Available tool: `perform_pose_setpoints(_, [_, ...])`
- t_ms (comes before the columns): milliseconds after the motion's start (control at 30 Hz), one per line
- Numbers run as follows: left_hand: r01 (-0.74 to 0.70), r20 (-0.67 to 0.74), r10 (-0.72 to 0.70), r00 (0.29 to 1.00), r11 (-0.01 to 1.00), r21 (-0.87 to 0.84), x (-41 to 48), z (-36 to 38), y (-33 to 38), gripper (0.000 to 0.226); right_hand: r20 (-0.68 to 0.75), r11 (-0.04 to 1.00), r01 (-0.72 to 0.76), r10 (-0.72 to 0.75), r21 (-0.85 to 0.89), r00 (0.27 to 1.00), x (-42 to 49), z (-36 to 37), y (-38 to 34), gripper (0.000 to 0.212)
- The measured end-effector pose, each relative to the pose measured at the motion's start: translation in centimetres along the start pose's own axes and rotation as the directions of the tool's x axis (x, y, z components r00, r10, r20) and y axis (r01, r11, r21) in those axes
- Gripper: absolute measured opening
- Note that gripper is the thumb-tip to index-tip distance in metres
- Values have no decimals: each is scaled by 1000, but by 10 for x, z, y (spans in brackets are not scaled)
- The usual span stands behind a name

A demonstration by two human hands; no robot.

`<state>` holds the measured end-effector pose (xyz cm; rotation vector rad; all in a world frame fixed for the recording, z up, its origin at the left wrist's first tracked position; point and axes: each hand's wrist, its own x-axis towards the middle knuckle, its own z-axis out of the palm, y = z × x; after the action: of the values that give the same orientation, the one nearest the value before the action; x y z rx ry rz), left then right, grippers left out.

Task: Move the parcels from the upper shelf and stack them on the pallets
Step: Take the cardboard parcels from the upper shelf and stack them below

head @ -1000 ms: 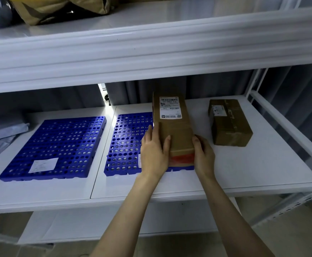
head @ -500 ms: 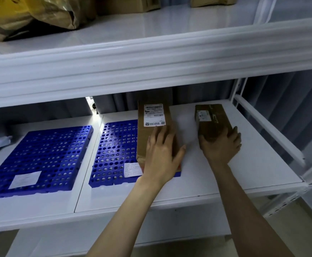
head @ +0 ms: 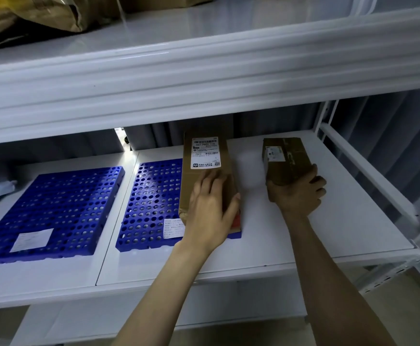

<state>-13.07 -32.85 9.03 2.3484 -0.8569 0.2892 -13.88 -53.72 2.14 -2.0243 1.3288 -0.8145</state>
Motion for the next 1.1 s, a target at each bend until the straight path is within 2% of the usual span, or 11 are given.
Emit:
perform_pose_setpoints(167, [69,-4,-70,998,995,-65,-3,-6,3,48,-63,988,26,-17,152,998,-17,-18,-3,116])
perform_pose_setpoints(267, [62,-22,-65,998,989,-131,-5,-10,6,49,-116,960,69,-39,273,992,-31,-38,-6,109])
perform_pose_setpoints(467, [60,-24,-70,997,953,-296,-11,-16,6,59,-162,859,255,-204,443,966,-71,-79,-23,102])
perform_pose_setpoints(600, [61,-62,-99,993,890,-452,-22,-34,2,54,-180,771,405,-365,492,913,-104,-102,-30,94])
perform_pose_setpoints(700, [56,-126,-151,981,828,-559,-32,-55,-7,56,-161,725,469,-455,504,876,-127,-115,-37,92])
perform_pose_setpoints(800, [107,-167,-248,954,805,-584,-42,-76,-25,68,-128,694,481,-496,535,859,-154,-125,-48,91])
perform_pose_setpoints(867, [124,-205,-307,929,783,-609,-48,-91,-39,68,-92,669,471,-519,575,850,-170,-128,-55,90])
perform_pose_setpoints(967, [159,-234,-407,883,728,-667,-59,-111,-63,64,10,657,435,-558,616,829,-197,-127,-69,92])
perform_pose_setpoints(1100, [208,-228,-521,823,649,-732,-79,-137,-97,58,175,648,374,-620,663,765,-232,-115,-85,93])
